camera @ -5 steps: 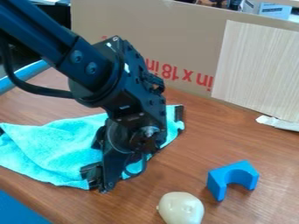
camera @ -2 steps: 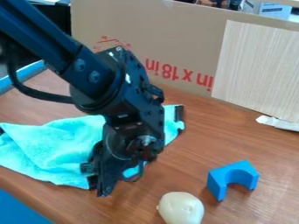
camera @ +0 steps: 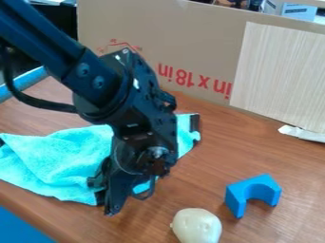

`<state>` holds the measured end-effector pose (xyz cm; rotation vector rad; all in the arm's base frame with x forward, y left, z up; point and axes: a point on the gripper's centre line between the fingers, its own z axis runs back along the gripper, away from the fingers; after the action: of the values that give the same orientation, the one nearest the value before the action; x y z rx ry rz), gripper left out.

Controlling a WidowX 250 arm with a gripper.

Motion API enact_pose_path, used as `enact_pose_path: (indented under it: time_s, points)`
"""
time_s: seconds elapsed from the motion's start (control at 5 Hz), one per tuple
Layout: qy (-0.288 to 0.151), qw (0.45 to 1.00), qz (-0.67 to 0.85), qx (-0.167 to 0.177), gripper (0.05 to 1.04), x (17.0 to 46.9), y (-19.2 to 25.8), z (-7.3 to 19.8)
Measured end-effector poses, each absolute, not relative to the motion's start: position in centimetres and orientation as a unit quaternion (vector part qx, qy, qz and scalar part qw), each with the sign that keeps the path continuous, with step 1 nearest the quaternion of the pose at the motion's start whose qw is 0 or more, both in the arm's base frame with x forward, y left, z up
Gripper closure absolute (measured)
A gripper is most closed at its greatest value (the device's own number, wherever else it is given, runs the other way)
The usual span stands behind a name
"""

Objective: Unfold the cloth from bottom right to top left

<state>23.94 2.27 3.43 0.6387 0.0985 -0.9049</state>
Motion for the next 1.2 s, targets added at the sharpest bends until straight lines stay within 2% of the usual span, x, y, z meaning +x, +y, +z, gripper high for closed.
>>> enact_pose_path:
  time_s: [0.2, 0.4, 0.6, 0.8, 1.2]
  points:
    - [0.029, 0.858, -0.423, 0.291, 1.034, 24.2, 2.5, 5.5]
    - [0.001, 0.876, -0.398, 0.271, 1.034, 25.4, 3.5, 9.0]
    - [-0.007, 0.896, -0.372, 0.243, 1.034, 27.1, 5.0, 11.7]
    - [0.022, 0.908, -0.358, 0.215, 1.034, 29.9, 7.2, 12.2]
    - [0.075, 0.939, -0.288, 0.172, 1.034, 35.7, 13.5, 10.9]
